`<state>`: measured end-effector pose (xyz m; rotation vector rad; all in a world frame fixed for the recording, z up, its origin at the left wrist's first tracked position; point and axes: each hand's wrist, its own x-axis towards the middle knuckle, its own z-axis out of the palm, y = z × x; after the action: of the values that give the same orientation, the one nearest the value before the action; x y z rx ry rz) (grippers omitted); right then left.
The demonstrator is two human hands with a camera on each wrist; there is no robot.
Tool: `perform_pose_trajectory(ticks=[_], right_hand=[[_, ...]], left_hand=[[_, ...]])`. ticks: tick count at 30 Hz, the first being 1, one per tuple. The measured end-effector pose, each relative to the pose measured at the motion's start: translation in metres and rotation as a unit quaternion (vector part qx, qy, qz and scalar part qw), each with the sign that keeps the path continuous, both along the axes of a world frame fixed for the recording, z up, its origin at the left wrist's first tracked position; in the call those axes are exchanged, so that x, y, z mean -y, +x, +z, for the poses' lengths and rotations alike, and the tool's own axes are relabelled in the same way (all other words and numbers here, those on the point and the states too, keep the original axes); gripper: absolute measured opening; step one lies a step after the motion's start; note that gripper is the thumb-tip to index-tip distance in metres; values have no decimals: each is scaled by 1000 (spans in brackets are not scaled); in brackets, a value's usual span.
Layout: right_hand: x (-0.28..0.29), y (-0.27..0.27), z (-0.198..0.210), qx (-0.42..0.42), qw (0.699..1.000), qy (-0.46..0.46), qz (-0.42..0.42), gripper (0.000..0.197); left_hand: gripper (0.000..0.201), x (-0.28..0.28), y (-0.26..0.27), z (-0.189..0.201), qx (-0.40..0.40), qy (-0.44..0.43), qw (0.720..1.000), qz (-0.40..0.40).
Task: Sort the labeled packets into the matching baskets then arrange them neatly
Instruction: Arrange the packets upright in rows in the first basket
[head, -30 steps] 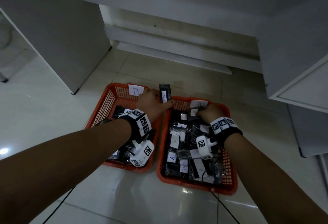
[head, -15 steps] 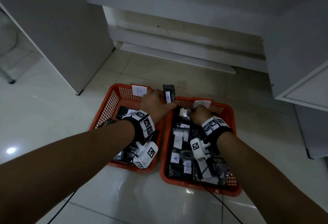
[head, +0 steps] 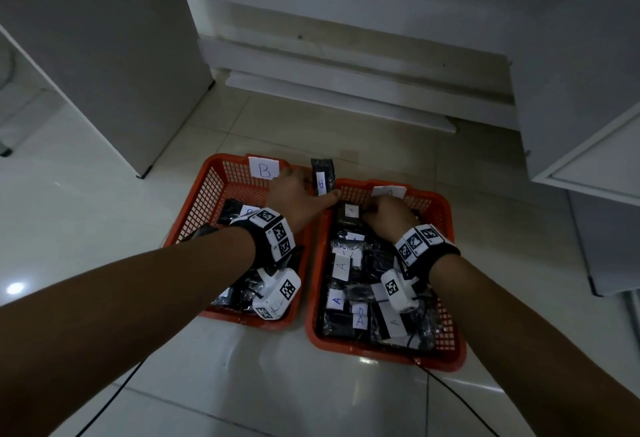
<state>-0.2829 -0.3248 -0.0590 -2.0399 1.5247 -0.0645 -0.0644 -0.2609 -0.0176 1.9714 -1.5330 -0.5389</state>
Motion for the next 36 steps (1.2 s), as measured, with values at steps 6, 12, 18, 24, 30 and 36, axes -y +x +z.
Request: perform_pose_trajectory(ticks=[6,12,18,24,30,36], right_hand=[[-12,-35,20,58,998,-26,-19,20],[-41,-101,48,-4,994,30,103,15],[-83,-116,50,40,987,87,131,20],[-105,-116,16,-65,979,12,194,44],[-103,-114,23,-35,981,48,183,26],[-70,-123,57,94,993,59,51,20]], left_hand=[[56,-1,-6,0,-21,24,998,-47],[53,-1,-14,-1,-32,62,993,-100],[52,-1,-30,7,-30,51,992,-115],[58,-2,-45,8,-31,41,989,-138],[57,-4,-48,14,-13,45,989,-143],[57,-4,-28,16,-9,38,996,-82]])
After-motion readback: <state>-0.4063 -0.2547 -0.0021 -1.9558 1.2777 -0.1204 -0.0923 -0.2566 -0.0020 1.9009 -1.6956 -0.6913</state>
